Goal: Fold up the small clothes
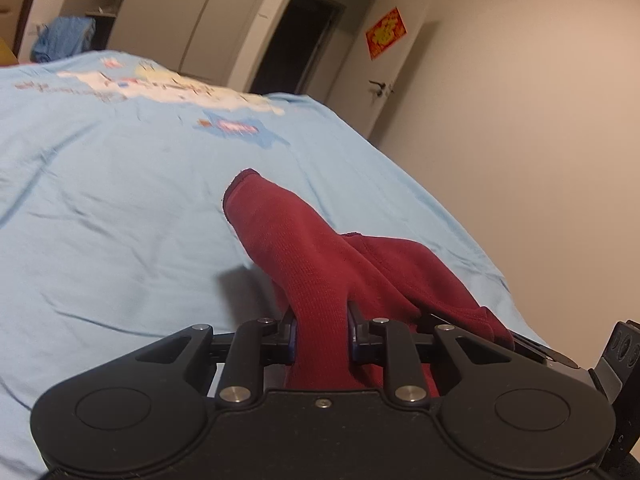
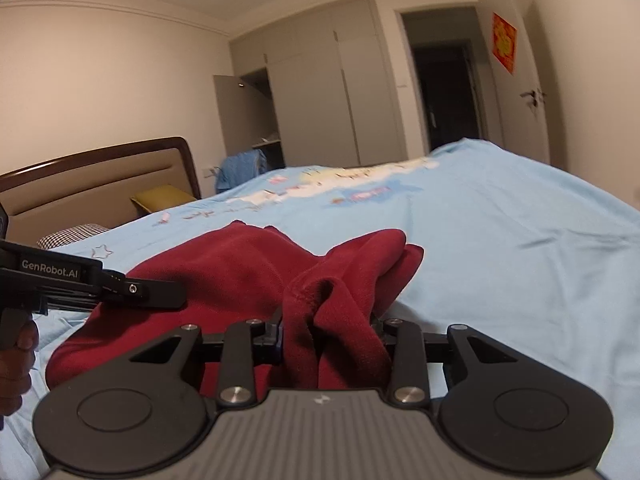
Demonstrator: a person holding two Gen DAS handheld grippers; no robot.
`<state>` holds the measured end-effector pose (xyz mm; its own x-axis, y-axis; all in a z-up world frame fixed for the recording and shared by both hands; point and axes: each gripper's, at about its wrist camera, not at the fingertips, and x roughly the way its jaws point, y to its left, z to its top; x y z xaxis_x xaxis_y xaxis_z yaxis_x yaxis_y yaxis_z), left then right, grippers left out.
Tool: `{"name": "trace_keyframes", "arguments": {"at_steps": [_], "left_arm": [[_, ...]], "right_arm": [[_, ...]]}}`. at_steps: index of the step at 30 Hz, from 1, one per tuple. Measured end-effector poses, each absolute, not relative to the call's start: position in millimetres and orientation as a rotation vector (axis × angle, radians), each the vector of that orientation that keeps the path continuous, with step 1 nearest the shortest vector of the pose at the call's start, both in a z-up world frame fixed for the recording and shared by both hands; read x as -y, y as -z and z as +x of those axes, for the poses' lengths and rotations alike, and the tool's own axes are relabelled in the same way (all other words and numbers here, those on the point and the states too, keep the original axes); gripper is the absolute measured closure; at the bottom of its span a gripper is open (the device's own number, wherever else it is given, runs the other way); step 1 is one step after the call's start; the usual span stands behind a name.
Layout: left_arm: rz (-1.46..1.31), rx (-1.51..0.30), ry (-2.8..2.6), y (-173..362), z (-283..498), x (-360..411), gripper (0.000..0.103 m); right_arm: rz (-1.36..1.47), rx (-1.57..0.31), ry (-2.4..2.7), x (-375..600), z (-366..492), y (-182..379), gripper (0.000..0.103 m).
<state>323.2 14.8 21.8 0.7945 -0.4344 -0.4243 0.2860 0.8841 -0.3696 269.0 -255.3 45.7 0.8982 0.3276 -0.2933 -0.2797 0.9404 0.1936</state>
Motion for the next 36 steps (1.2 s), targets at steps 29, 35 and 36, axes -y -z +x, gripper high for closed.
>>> {"name": "trace_keyframes", "arguments": {"at_steps": [29, 35, 36], "left_arm": [[-0.239, -0.46, 0.063, -30.9, 238.2, -51.7, 0.004], [-0.192, -0.396, 0.055, -45.8, 178.8, -40.6, 0.001], [-0.184, -0.392, 0.055, -47.1, 169.2, -38.7, 0.001]], "right_arm": [[0.129, -0.308, -0.263, 227.2, 231.0, -54.1, 0.0], [0.111, -0.23, -0.253, 234.5, 178.5, -75.7, 0.0], [0.111, -0.22, -0.25, 236.0, 169.5, -77.9, 0.0]]}}
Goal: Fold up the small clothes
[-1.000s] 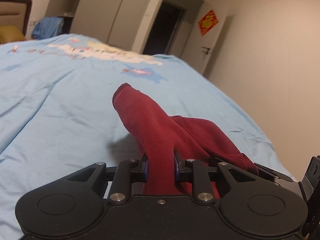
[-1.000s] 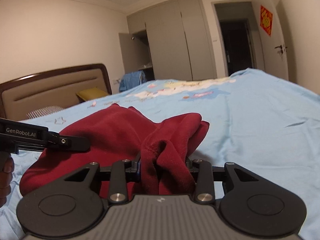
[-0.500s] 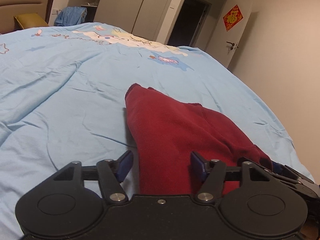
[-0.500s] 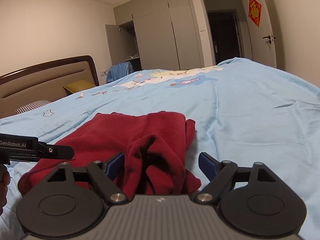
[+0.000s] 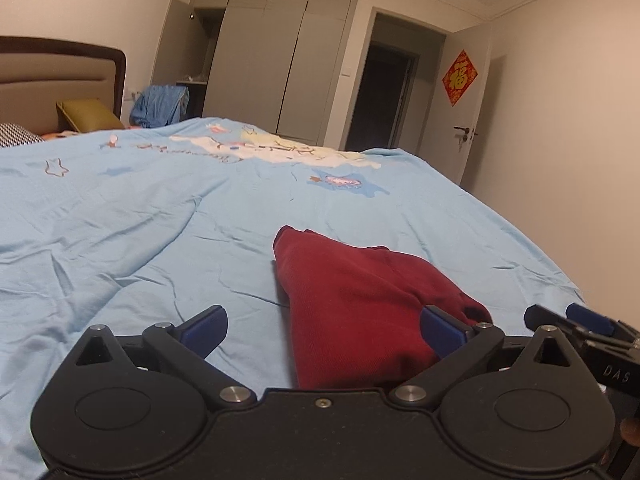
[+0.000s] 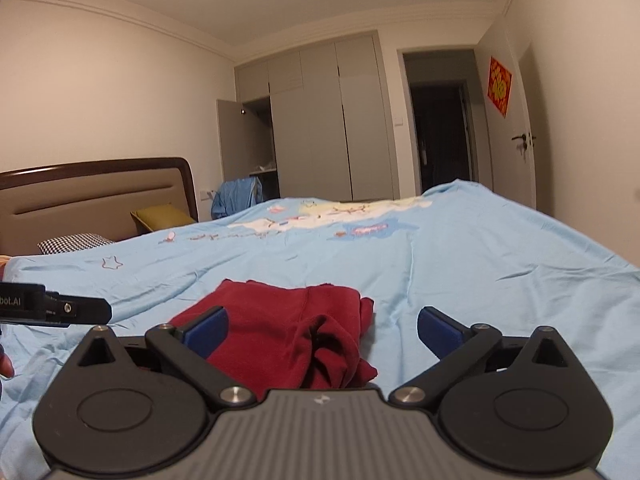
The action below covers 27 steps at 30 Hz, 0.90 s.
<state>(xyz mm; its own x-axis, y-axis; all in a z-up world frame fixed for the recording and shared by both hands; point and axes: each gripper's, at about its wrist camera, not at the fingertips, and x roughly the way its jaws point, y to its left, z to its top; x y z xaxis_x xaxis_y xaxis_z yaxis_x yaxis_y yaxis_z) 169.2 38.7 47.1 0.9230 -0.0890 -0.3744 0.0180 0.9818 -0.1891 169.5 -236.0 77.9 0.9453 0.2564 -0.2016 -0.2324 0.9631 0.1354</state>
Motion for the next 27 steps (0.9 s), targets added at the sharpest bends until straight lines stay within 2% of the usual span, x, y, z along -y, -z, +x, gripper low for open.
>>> {"name": "trace_keyframes", "arguments": {"at_steps": [13, 27], "left_arm": [[-0.064, -0.352, 0.056, -22.0, 78.7, -15.2, 0.001], [-0.081, -0.398, 0.052, 1.5, 72.2, -18.7, 0.001]], "right_arm": [[0.066, -0.164, -0.172, 240.2, 74.1, -69.1, 0.0], [0.008, -0.171, -0.126, 226.8, 56.8, -37.9, 0.0]]}}
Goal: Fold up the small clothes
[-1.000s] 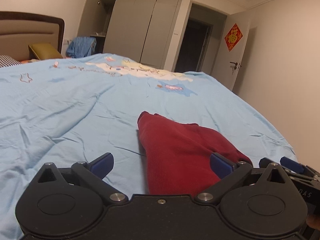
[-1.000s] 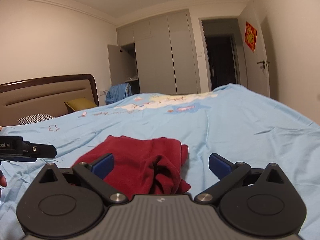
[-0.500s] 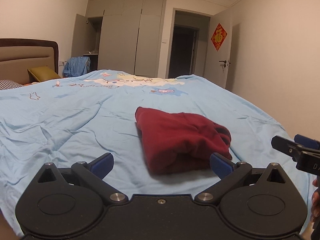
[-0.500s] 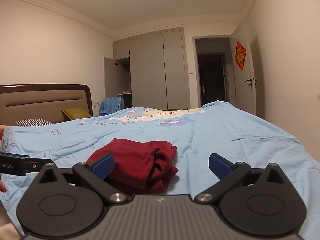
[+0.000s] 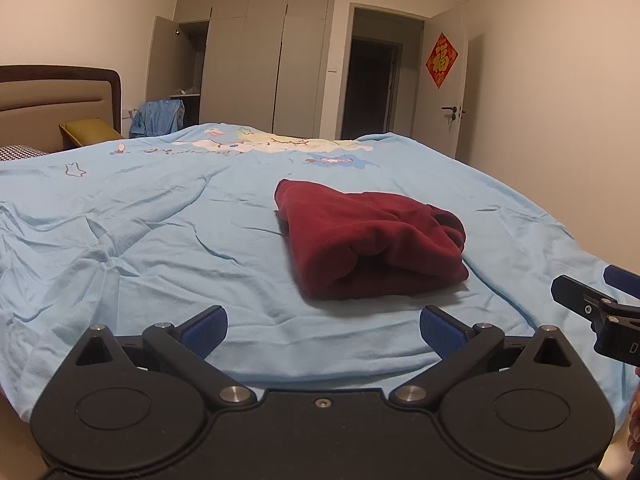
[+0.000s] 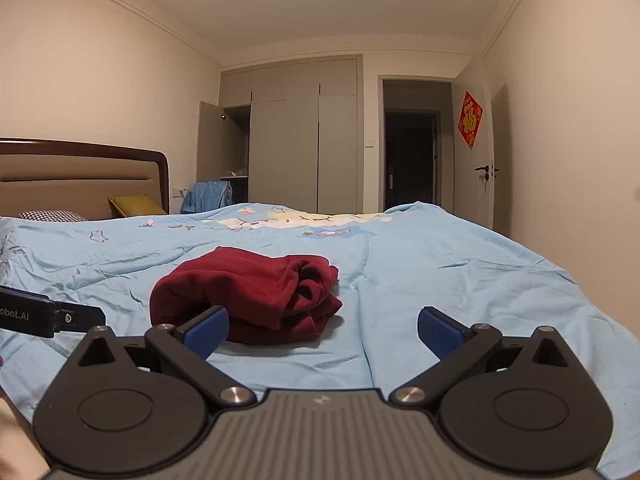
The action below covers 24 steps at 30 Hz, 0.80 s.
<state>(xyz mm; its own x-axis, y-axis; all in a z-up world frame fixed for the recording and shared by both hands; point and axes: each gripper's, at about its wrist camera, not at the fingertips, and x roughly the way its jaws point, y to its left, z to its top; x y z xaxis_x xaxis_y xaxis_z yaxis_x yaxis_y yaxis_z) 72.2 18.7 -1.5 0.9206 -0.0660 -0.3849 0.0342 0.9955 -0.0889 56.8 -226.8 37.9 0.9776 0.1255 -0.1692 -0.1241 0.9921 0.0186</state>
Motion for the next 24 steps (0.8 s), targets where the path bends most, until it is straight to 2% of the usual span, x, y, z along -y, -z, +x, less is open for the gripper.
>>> {"name": "trace_keyframes", "arguments": {"at_steps": [24], "left_arm": [[-0.08, -0.406, 0.053, 1.6, 73.1, -18.5, 0.001]], "right_arm": [[0.008, -0.186, -0.13, 227.4, 58.4, -32.5, 0.0]]}}
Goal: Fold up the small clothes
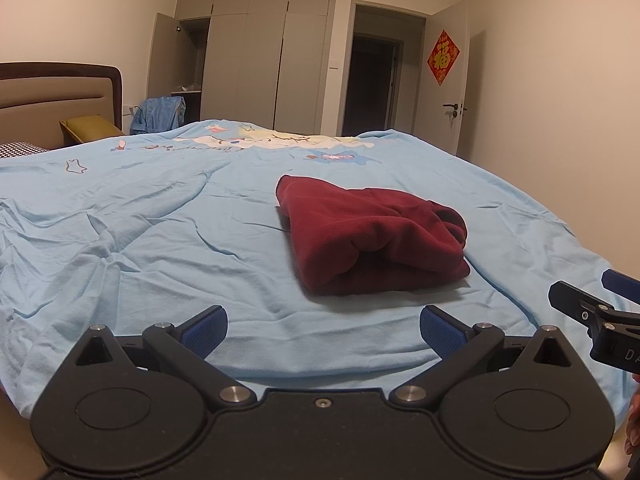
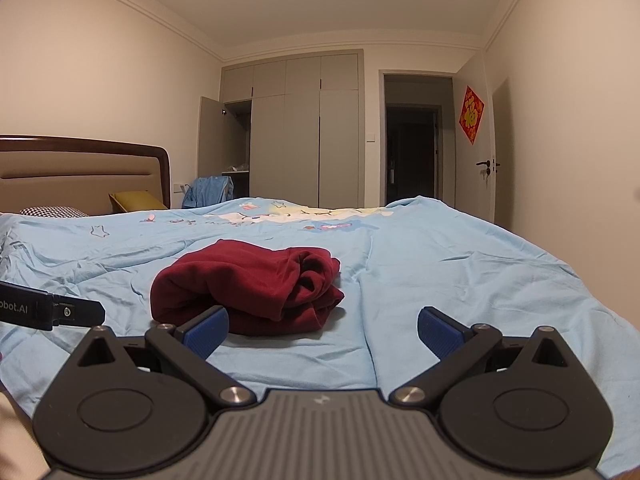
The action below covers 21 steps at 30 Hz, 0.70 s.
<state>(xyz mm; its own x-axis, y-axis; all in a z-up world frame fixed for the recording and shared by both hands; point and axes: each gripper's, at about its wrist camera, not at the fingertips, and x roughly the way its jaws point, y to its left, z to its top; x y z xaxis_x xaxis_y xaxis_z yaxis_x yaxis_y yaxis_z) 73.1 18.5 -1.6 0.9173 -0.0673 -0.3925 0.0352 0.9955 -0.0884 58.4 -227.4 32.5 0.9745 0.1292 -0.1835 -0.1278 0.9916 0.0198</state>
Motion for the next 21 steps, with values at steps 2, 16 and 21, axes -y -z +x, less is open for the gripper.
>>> {"name": "trace_keyframes", "arguments": {"at_steps": [2, 16, 21], "left_arm": [[-0.08, -0.407, 0.053, 1.7, 73.2, -18.6, 0.001], [-0.079, -0.407, 0.053, 1.4, 73.1, -18.4, 0.001], [-0.081, -0.439, 0.066, 3.5, 73.7, -18.5, 0.001]], "right_arm": [[0.008, -0.186, -0.13, 227.4, 58.4, -32.4, 0.0], [0.008, -0.186, -0.13, 227.3, 58.2, -32.6, 0.0], [0.007, -0.19, -0.132, 228.0, 58.3, -31.8, 0.0]]}}
